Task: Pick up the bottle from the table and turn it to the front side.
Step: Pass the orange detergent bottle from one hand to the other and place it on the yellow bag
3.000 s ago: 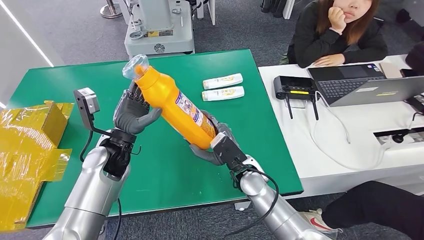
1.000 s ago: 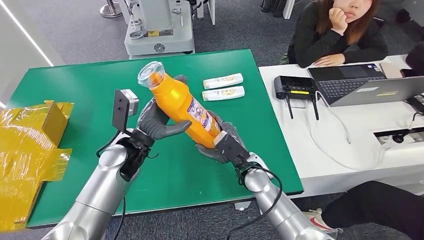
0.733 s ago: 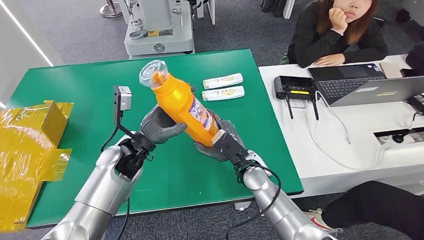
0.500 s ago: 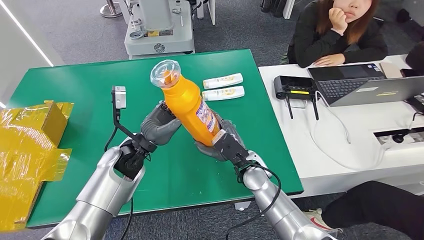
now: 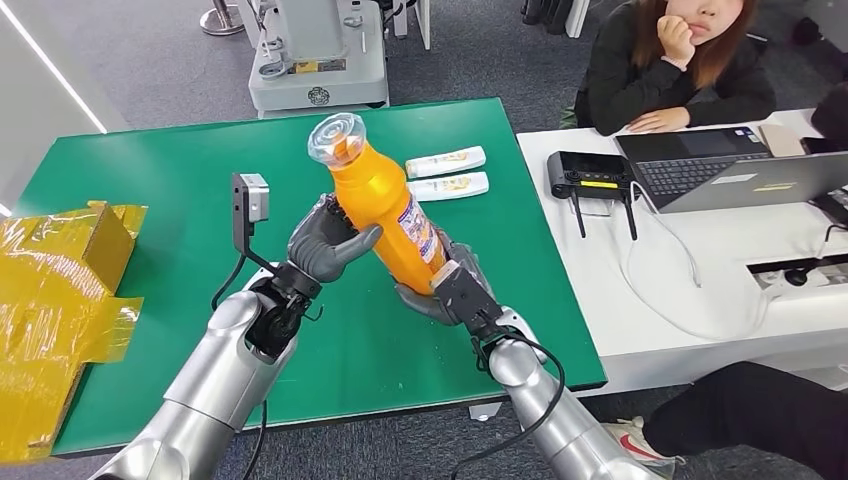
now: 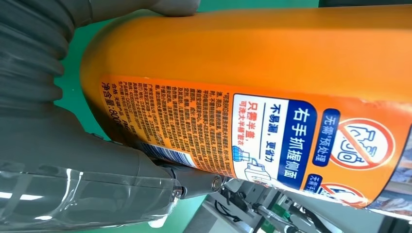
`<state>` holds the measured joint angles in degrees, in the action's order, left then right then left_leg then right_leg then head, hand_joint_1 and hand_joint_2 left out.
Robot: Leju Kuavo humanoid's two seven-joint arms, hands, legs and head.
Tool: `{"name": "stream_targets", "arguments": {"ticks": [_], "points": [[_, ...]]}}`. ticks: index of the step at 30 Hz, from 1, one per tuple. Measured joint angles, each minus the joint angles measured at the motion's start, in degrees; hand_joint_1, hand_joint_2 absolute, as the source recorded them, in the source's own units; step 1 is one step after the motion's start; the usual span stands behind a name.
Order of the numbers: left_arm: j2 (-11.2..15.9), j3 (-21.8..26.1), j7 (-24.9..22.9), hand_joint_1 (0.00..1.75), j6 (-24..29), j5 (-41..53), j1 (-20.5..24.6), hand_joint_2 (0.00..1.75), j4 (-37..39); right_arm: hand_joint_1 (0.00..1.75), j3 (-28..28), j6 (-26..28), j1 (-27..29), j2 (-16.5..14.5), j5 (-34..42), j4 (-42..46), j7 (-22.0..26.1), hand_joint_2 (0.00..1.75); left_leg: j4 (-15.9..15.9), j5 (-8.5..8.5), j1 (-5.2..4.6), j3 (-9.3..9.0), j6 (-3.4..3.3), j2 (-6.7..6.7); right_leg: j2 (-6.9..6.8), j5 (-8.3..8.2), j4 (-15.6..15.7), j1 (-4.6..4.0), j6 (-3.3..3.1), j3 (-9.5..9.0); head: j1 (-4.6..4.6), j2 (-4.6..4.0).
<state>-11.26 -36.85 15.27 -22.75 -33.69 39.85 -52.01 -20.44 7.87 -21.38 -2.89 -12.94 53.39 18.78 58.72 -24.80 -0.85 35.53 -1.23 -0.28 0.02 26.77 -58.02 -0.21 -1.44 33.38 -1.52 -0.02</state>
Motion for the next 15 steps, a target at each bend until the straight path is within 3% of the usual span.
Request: {"name": "stream_targets", "arguments": {"ticks": [1,2,5,6,7,10,13,15], "points": [[-0.05,0.0,0.04,1.09,0.05,0.07,0.0,1.75,-0.01,1.75,0.02,0.0,0.05,0.0,0.0,0.04,0.0,1.75,0.0,0.0,0.0,0.0,0.0,0.0,0.0,0.0,0.0,0.0,0.0,0.0,0.0,0.0],[-0.09,0.0,0.31,0.92,0.38,0.52,-0.01,1.75,-0.03,1.75,0.03,0.0,0.09,0.0,0.0,0.08,-0.01,1.75,0.0,0.0,0.0,0.0,0.0,0.0,0.0,0.0,0.0,0.0,0.0,0.0,0.01,0.0],[-0.18,-0.07,4.01,0.86,4.77,7.56,-0.4,1.75,-1.02,1.75,0.18,-0.08,0.13,0.0,-0.03,0.22,-0.15,1.75,0.0,0.0,0.0,0.0,0.0,0.0,0.0,0.0,-0.01,0.0,0.0,0.0,0.0,0.0],[-0.23,-0.1,5.66,0.71,7.09,11.36,-0.69,1.75,-1.8,1.75,0.33,-0.18,0.12,0.0,-0.05,0.28,-0.23,1.75,0.0,0.0,0.0,0.0,0.0,0.0,0.0,0.0,-0.01,0.0,0.0,0.0,-0.01,0.0],[-0.28,-0.12,6.83,0.43,9.19,14.67,-1.0,1.75,-2.68,1.75,0.53,-0.3,0.11,0.0,-0.08,0.33,-0.3,1.75,0.0,0.0,0.0,0.0,0.0,0.0,0.0,0.0,-0.01,0.0,0.0,0.0,-0.01,0.0],[-0.31,-0.13,6.44,0.06,10.52,17.76,-1.58,1.75,-4.71,1.75,1.01,-0.62,0.09,-0.01,-0.2,0.36,-0.44,1.75,0.0,0.0,-0.01,0.02,0.0,-0.01,-0.01,0.0,0.0,0.0,0.0,-0.01,-0.01,0.0],[-0.29,-0.1,5.13,0.0,8.08,16.39,-1.64,1.75,-5.23,1.75,1.1,-1.02,0.13,-0.04,-0.69,0.33,-0.68,1.75,0.0,0.0,-0.01,0.02,0.0,-0.02,-0.02,0.0,0.0,0.0,0.0,-0.01,-0.01,0.0],[-0.28,-0.09,5.04,0.45,7.38,16.12,-1.64,1.75,-5.25,1.75,1.13,-1.22,0.24,-0.09,-1.03,0.33,-0.85,1.75,0.0,0.0,0.0,0.02,0.0,-0.02,-0.02,0.0,0.0,0.0,0.0,0.0,-0.01,0.0]]}}
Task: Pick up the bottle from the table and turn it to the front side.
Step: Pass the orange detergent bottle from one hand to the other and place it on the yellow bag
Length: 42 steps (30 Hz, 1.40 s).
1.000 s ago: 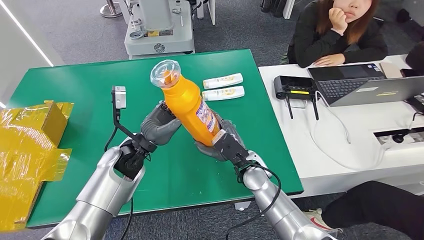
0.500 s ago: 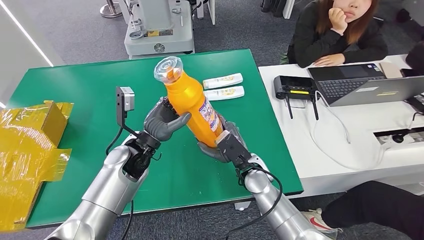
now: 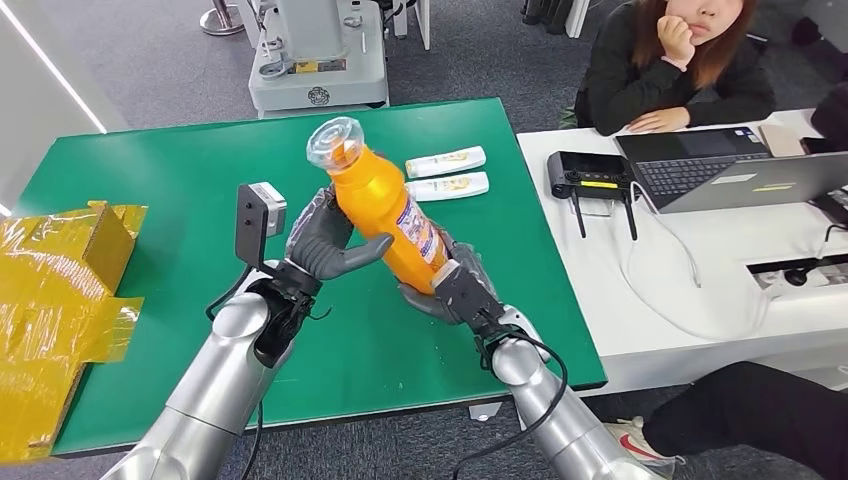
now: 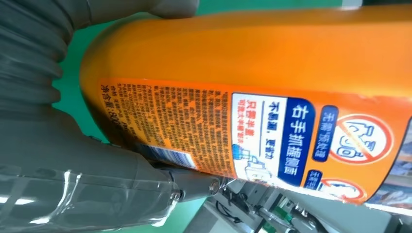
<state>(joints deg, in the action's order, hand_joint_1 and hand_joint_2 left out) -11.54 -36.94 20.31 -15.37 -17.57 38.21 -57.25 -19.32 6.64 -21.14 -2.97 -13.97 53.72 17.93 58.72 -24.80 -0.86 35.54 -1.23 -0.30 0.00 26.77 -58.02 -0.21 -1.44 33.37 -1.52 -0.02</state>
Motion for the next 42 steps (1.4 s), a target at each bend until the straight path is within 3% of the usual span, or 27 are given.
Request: {"name": "stream_targets", "arguments": {"ticks": [1,2,3,5,7,8,11,14,18,20,38,42], "points": [[0.0,0.0,0.0,0.59,-0.09,0.0,0.0,1.75,-0.01,1.75,0.0,-0.03,0.06,-0.03,-0.03,-0.01,-0.08,1.75,0.0,0.0,0.0,0.0,0.0,0.0,0.0,0.0,0.0,0.0,0.0,0.0,0.0,0.0],[0.0,0.0,0.0,0.89,-0.13,-0.01,0.0,1.75,-0.04,1.75,-0.01,-0.04,0.12,-0.05,-0.02,-0.01,-0.19,1.75,0.0,0.0,0.0,0.0,0.0,-0.01,-0.01,0.0,0.0,0.0,0.0,0.0,0.0,0.0],[0.0,0.0,0.0,0.97,-0.14,-0.01,0.0,1.75,-0.11,1.75,-0.01,-0.02,0.15,-0.07,-0.02,-0.01,-0.27,1.75,0.0,0.0,0.0,0.0,0.0,-0.01,-0.01,0.0,0.0,0.0,0.0,0.0,0.0,0.0],[0.0,0.0,-0.03,0.76,-0.15,-0.05,0.0,1.75,-0.29,1.75,0.01,0.03,0.27,-0.07,-0.02,0.03,-0.37,1.75,0.0,0.0,0.0,0.0,0.0,-0.01,-0.01,0.0,0.0,0.0,0.0,0.0,0.0,0.0],[0.01,0.0,-0.38,0.18,-0.8,-0.6,-0.02,1.75,-0.41,1.75,0.06,0.06,0.61,-0.07,-0.06,0.27,-0.43,1.75,0.0,0.0,0.0,0.0,0.0,-0.01,-0.01,0.0,0.0,0.0,0.0,0.0,0.0,0.0],[0.01,0.0,-0.67,0.0,-1.48,-1.08,-0.03,1.75,-0.43,1.75,0.11,0.07,0.84,-0.07,-0.1,0.45,-0.47,1.75,0.0,0.0,0.0,0.0,0.0,-0.01,-0.01,0.0,0.0,0.0,0.0,0.0,0.0,0.0],[-0.01,0.0,-1.67,0.02,-4.16,-2.56,-0.04,1.75,-0.42,1.75,0.3,0.07,1.47,-0.07,-0.19,0.92,-0.58,1.75,0.0,0.0,0.0,0.0,0.0,-0.01,-0.01,0.0,0.0,0.0,0.0,0.0,0.01,0.0],[-0.09,0.0,-2.49,0.18,-5.95,-3.51,-0.04,1.75,-0.4,1.75,0.44,0.12,1.98,-0.07,-0.4,1.44,-0.66,1.75,0.0,0.0,0.0,0.0,0.0,0.0,0.0,0.0,0.0,0.0,0.0,0.01,0.0,0.0],[-0.31,0.0,-4.31,1.55,-7.59,-5.7,-0.03,1.75,-0.4,1.75,0.63,0.13,2.61,-0.07,-1.12,2.24,-0.96,1.75,0.0,0.0,0.0,0.0,0.0,0.0,-0.01,0.0,0.0,0.0,0.0,0.01,0.01,0.0],[-0.39,0.0,-5.28,1.69,-8.27,-6.94,-0.02,1.75,-0.4,1.75,0.73,0.13,2.79,-0.07,-1.16,2.45,-1.13,1.75,0.0,0.0,0.0,-0.01,0.0,0.01,0.0,0.0,0.0,0.0,0.0,0.01,0.01,0.0],[-0.77,-0.01,-7.72,1.75,-7.74,-9.42,0.7,1.75,-0.28,1.75,0.76,0.7,3.6,-0.07,-2.03,4.07,-1.71,1.75,0.0,0.0,0.0,-0.01,0.0,0.01,0.0,0.0,0.0,0.0,0.0,0.01,-0.01,0.0],[-0.79,-0.03,-6.35,1.75,-5.98,-6.84,0.64,1.75,-0.39,0.0,0.76,0.71,3.8,-0.07,-1.98,4.43,-2.01,1.75,0.0,0.0,0.0,-0.01,0.0,0.01,0.0,0.0,0.0,0.0,0.0,0.01,0.0,0.0]]}}
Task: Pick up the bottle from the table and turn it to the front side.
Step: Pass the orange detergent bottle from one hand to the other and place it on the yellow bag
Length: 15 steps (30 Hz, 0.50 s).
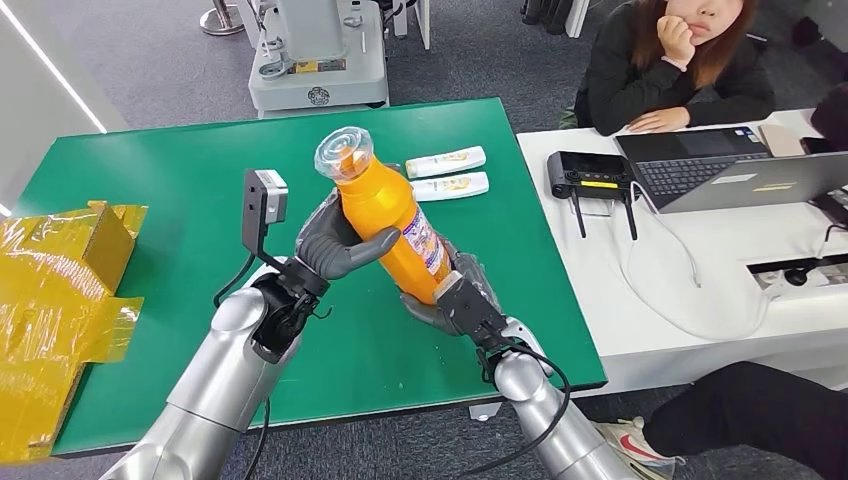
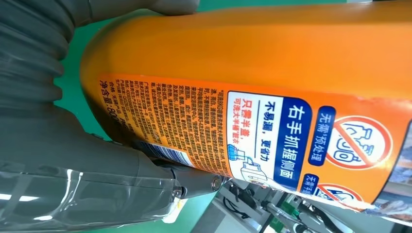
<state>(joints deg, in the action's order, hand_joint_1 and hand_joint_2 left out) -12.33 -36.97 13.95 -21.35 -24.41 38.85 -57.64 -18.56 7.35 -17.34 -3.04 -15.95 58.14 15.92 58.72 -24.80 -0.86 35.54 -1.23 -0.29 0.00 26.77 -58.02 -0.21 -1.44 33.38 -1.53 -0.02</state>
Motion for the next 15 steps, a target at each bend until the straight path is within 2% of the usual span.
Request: {"name": "stream_targets", "arguments": {"ticks": [7,15], "points": [[0.61,-0.16,4.43,1.75,8.84,13.03,-0.06,1.75,-0.69,0.0,0.14,0.02,1.11,0.02,-0.05,2.56,-0.66,1.75,0.0,0.0,0.0,0.0,0.0,0.0,0.01,0.0,0.0,0.0,0.0,0.0,0.01,0.0],[1.25,-0.14,5.08,1.75,10.25,16.21,-0.04,1.75,-0.99,0.0,0.15,-0.16,2.2,0.02,-0.14,4.85,-0.86,1.75,0.0,0.0,0.0,0.0,0.0,0.01,0.01,0.0,0.0,0.0,0.0,0.0,0.0,0.0]]}}
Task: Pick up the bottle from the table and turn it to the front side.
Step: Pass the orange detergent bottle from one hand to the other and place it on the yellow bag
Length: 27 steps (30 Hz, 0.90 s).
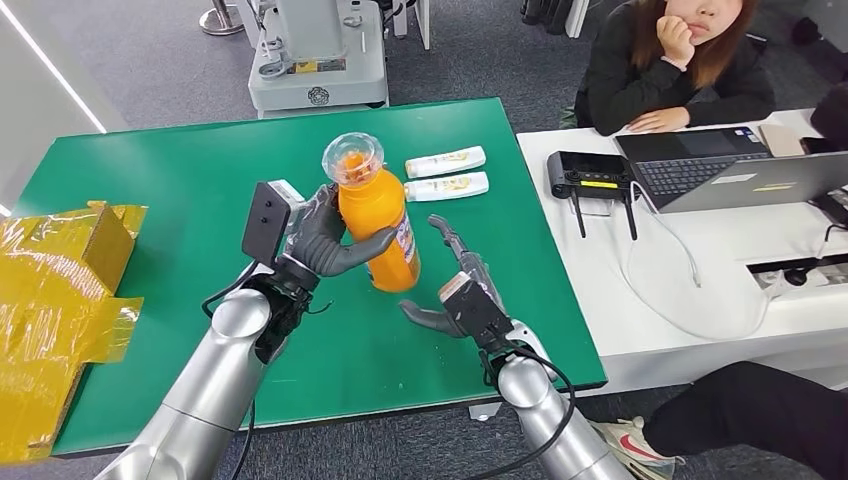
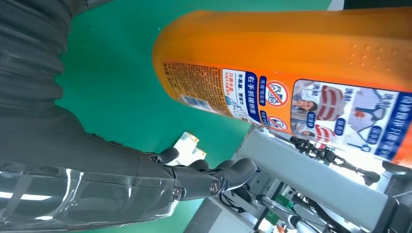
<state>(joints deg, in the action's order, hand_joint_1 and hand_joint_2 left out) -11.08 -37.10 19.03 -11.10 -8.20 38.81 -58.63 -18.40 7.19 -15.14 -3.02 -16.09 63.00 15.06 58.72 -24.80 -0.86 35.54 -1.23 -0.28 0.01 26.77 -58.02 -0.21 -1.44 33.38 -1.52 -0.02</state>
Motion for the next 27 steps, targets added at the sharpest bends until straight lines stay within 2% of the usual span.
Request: {"name": "stream_targets", "arguments": {"ticks": [10,18,23,27], "points": [[4.06,3.98,2.68,1.75,2.3,4.18,-0.57,1.75,-0.01,0.0,0.0,1.34,4.66,1.07,1.36,2.29,1.42,1.75,-0.01,0.0,0.01,0.0,0.0,-0.01,-0.01,0.0,0.0,-0.01,0.0,0.0,0.01,0.0],[5.19,4.88,3.33,1.75,3.71,6.35,-0.69,1.75,-0.01,0.0,0.0,1.45,5.41,1.54,1.75,2.84,1.63,1.75,-0.01,0.0,0.01,0.01,0.0,0.0,-0.01,0.0,0.0,0.0,0.0,-0.01,-0.01,0.0],[7.61,4.75,5.9,1.75,15.81,23.97,-0.46,1.75,-0.19,0.0,-0.09,1.7,6.18,1.66,3.23,3.23,3.19,1.75,-0.01,0.0,0.01,-0.02,0.0,0.1,0.13,-0.02,0.0,-0.01,-0.02,0.0,0.0,0.0],[12.01,4.68,2.82,1.75,27.42,43.35,-0.13,1.75,-0.89,0.0,-0.48,2.61,7.65,1.98,3.83,4.94,3.88,1.75,-0.01,0.01,0.07,-0.02,0.02,0.13,0.14,-0.02,-0.02,-0.07,-0.03,0.02,0.01,0.0]]}}
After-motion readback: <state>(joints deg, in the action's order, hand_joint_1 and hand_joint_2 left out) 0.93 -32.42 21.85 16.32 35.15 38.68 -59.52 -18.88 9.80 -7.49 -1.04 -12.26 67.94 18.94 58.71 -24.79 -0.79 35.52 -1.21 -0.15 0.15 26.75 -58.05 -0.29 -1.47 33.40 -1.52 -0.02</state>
